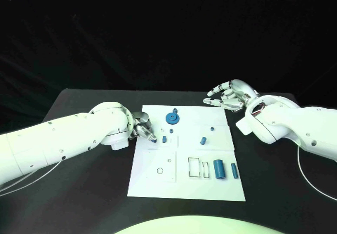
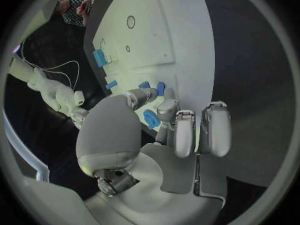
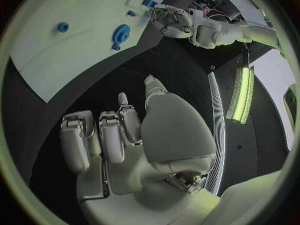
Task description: Assemble the parts on the task board
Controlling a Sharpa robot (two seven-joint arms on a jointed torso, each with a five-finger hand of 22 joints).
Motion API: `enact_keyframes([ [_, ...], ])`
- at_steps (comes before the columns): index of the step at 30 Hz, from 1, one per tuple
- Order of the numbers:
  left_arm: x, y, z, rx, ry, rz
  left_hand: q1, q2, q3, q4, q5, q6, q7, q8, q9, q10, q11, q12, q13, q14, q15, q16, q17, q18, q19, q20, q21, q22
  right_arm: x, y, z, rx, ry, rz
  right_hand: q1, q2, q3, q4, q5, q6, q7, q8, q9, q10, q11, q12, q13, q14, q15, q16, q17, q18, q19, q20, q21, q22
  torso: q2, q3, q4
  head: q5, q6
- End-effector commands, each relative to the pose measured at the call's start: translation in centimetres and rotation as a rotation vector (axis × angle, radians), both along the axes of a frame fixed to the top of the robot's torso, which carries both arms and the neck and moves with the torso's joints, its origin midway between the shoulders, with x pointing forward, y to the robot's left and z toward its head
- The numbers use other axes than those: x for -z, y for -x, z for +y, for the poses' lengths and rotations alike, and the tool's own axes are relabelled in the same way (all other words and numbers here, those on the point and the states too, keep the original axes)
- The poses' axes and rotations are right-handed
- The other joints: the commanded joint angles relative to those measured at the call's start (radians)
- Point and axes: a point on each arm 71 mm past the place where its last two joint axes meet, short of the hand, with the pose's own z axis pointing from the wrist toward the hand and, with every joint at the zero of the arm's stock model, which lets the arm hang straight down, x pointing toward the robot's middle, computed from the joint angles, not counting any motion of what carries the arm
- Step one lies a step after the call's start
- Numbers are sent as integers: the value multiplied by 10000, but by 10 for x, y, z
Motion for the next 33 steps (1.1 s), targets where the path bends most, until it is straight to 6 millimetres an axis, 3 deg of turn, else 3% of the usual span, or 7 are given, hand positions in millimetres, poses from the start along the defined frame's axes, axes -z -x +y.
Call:
enact_keyframes([
  [1, 3, 2, -2, 212, -165, 188, 1, 117, 1686, -1730, 53, 163, -118, 69, 13, 41, -5, 30, 4, 964, -97, 51, 2365, -47, 6, -50, -17, 233, 0, 1, 2, -176, 17, -20, -37, 34, 11, -18, 55, 57, -14, 58, -8, 9, -44, -11, 621, 958, -58, -36, 2214, -143, 1046, -45, 45, 2632, 5, -2, 0, -5, 4],
  [33, 12, -6, -12, 433, -561, 703, -60, 126, 1675, -1712, 98, 177, -123, 84, 24, 65, -6, 51, 49, 964, -99, 52, 2366, -50, 14, -54, -13, 245, 0, 1, 1, -175, 12, -21, -37, 34, 11, -18, 55, 57, -14, 58, -8, 9, -44, -11, 621, 958, -58, -36, 2214, -143, 1046, -45, 45, 2632, 0, 2, 0, -35, -110],
])
